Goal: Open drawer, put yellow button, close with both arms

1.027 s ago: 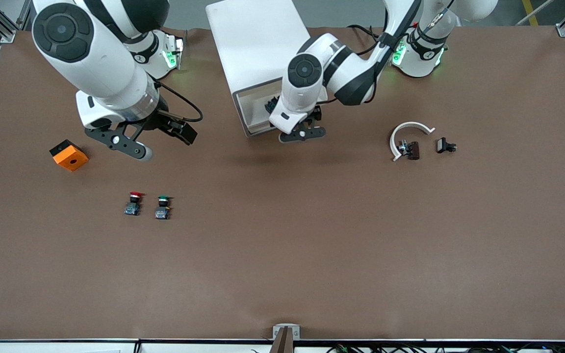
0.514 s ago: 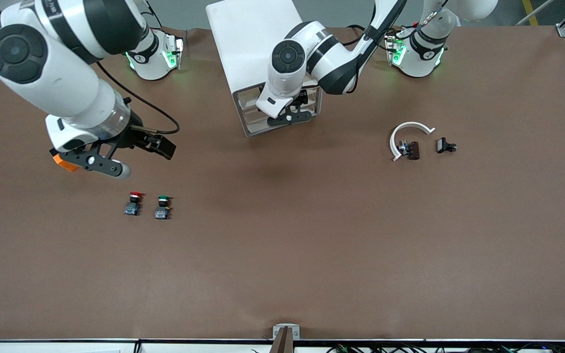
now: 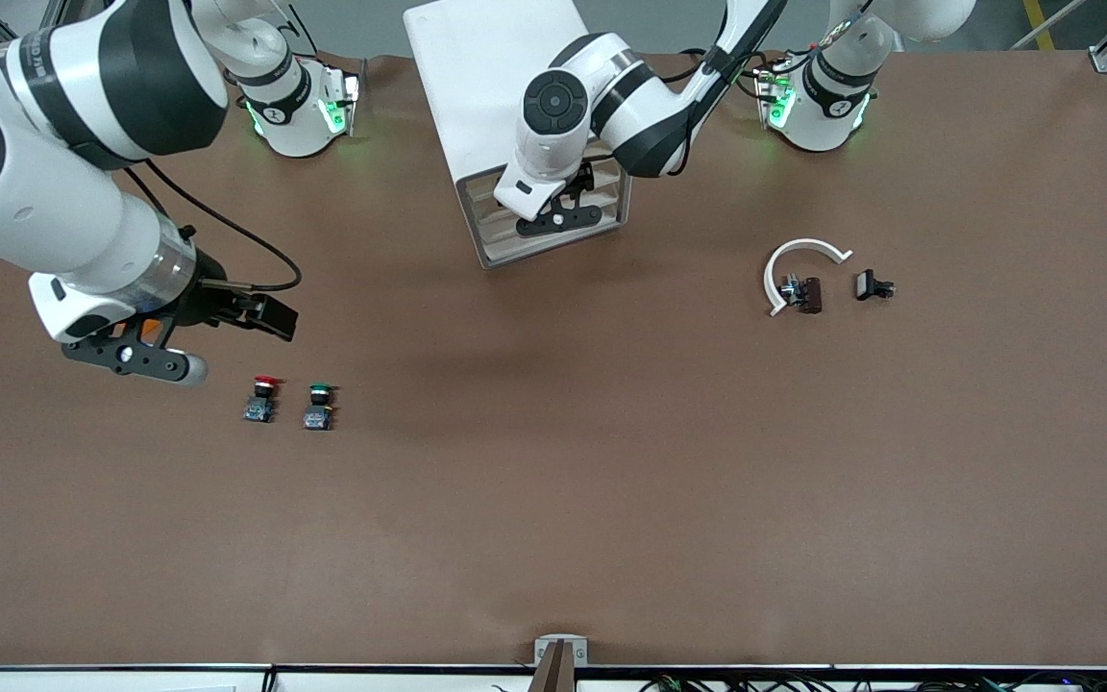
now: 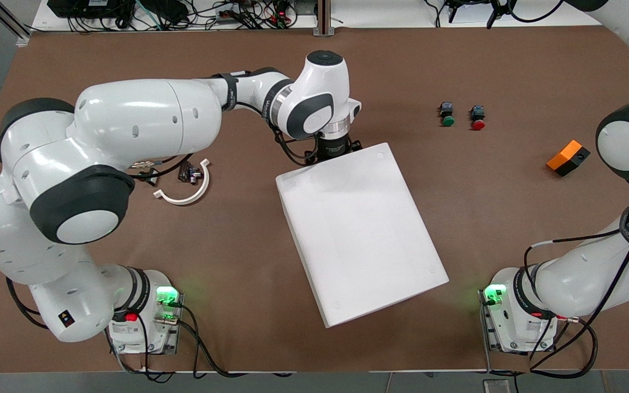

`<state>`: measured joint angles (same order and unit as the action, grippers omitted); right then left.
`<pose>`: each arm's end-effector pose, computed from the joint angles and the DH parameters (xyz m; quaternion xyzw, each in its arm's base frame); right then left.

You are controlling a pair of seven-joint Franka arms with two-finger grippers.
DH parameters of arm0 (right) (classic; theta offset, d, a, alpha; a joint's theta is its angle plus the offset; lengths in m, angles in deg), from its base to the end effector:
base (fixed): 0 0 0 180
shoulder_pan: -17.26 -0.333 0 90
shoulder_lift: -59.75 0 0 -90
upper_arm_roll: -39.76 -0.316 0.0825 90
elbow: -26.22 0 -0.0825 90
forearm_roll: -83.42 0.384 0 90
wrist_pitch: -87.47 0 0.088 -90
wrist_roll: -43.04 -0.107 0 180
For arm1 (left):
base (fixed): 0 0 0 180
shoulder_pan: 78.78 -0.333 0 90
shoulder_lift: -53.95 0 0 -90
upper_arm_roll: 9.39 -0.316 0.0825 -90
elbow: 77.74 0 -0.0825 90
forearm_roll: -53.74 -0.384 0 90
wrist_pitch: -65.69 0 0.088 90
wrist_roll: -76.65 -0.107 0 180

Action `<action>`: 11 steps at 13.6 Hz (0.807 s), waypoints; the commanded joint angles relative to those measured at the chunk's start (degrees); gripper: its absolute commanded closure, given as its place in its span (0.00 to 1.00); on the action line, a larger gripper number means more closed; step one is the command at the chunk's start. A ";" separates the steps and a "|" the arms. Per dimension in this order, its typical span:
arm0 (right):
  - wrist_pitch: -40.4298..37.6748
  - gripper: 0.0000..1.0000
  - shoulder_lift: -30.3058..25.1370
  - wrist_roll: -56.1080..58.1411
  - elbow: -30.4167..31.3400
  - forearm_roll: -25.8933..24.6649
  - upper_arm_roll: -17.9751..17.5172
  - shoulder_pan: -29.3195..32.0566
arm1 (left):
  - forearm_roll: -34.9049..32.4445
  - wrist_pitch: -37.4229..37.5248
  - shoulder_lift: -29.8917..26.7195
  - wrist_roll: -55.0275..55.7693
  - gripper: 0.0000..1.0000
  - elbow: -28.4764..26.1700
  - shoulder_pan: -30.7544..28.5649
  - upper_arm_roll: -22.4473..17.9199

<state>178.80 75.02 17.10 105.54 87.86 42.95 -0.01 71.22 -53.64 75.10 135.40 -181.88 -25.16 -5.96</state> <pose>0.6118 0.1665 0.5562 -0.9936 0.1044 0.0373 0.0198 0.3320 -0.5354 0.3305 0.9841 0.0972 -0.1454 0.0302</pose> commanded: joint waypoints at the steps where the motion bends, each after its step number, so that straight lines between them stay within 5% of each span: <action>1: 0.25 0.00 -0.33 2.12 0.22 -0.66 -0.90 1.46 | 0.45 0.59 -0.15 -0.38 0.00 -0.10 -1.31 0.96; 11: 1.48 0.00 -0.33 2.13 0.14 -0.57 -0.90 1.46 | -11.58 0.59 -0.85 -0.91 0.00 3.76 -18.09 0.78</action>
<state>180.02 75.03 18.72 105.53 87.86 42.83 0.65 62.11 -53.66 75.00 134.53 -178.66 -40.67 -5.97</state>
